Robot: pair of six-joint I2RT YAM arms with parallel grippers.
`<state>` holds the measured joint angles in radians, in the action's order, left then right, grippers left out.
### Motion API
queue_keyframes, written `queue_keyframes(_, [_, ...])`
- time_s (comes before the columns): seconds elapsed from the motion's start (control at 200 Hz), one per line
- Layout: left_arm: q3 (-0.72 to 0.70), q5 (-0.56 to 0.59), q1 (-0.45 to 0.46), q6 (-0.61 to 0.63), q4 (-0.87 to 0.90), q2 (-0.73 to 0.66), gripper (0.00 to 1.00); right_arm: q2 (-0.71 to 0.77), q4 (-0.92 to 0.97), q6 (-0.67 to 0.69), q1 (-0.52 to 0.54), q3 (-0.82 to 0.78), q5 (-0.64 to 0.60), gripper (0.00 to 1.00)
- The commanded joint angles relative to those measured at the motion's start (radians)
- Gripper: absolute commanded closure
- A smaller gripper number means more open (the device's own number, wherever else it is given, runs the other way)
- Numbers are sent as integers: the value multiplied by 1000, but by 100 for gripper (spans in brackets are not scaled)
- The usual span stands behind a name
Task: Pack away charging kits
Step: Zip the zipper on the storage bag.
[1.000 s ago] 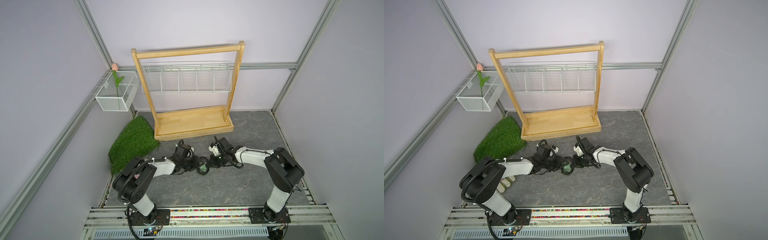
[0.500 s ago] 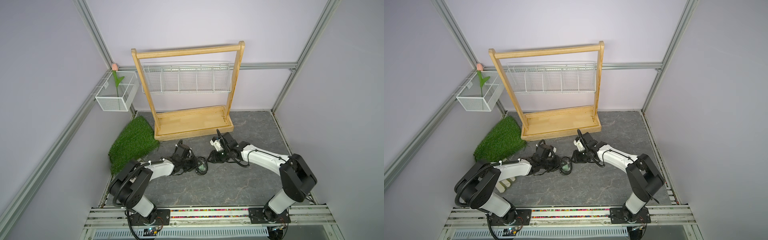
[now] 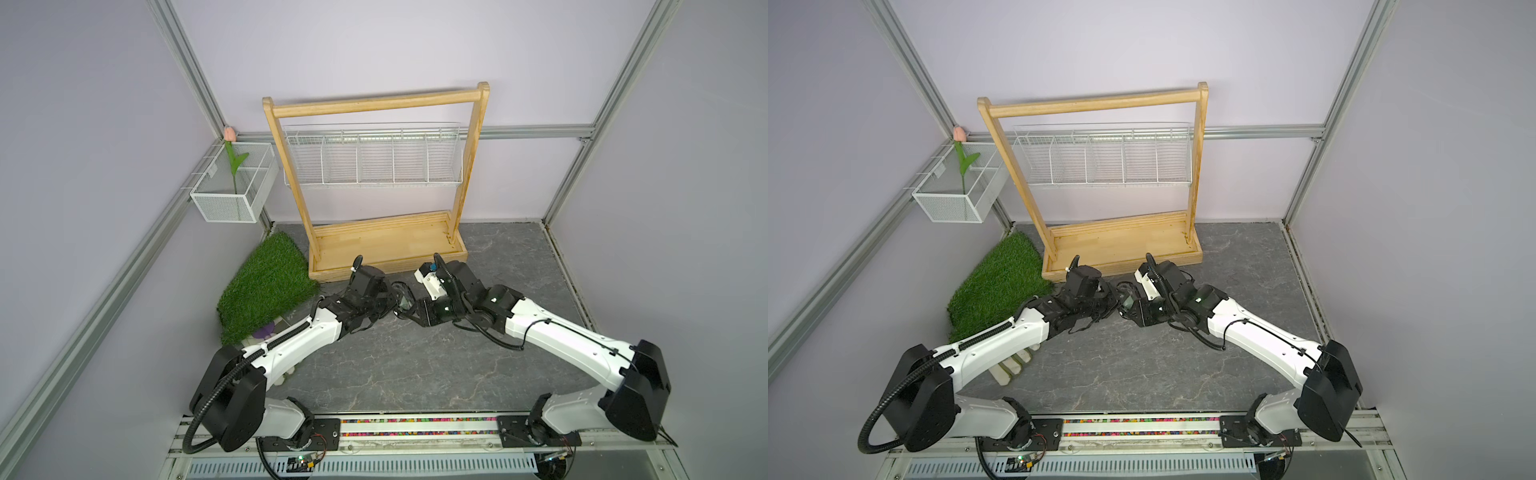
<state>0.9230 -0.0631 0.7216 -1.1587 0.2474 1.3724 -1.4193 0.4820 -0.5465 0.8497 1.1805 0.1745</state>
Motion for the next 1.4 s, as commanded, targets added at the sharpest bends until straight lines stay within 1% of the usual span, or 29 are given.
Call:
queue_keyframes(0.0, [59, 121, 32, -95, 85, -22, 80, -27, -2, -31, 14, 18, -52, 56])
queue_keyframes(0.13, [99, 144, 44, -106, 110, -26, 80, -34, -51, -49, 31, 20, -51, 56])
queue_keyframes(0.245, [111, 159, 44, -118, 128, -36, 81, -61, -28, -50, 34, 50, -48, 57])
queue_keyframes(0.38, [118, 162, 44, -118, 125, -43, 81, -61, -48, -54, 36, 45, -55, 56])
queue_keyframes(0.55, [120, 166, 44, -119, 125, -47, 81, -90, -48, -64, 36, 67, -37, 57])
queue_keyframes(0.74, [121, 171, 44, -121, 125, -55, 80, -117, -74, -86, 36, 77, 12, 58])
queue_keyframes(0.81, [123, 176, 44, -120, 127, -56, 80, -124, -74, -93, 38, 79, 19, 60])
queue_keyframes(0.91, [120, 175, 44, -119, 121, -55, 80, -131, -72, -96, 37, 76, 20, 60])
queue_keyframes(0.995, [122, 178, 44, -118, 123, -53, 80, -130, -57, -99, 37, 78, 17, 65])
queue_keyframes(1.185, [120, 191, 44, -116, 121, -54, 80, -65, -53, -115, 37, 36, 10, 63])
queue_keyframes(1.395, [139, 181, 44, -116, 133, -38, 81, -98, -117, -147, 36, 31, 53, 62])
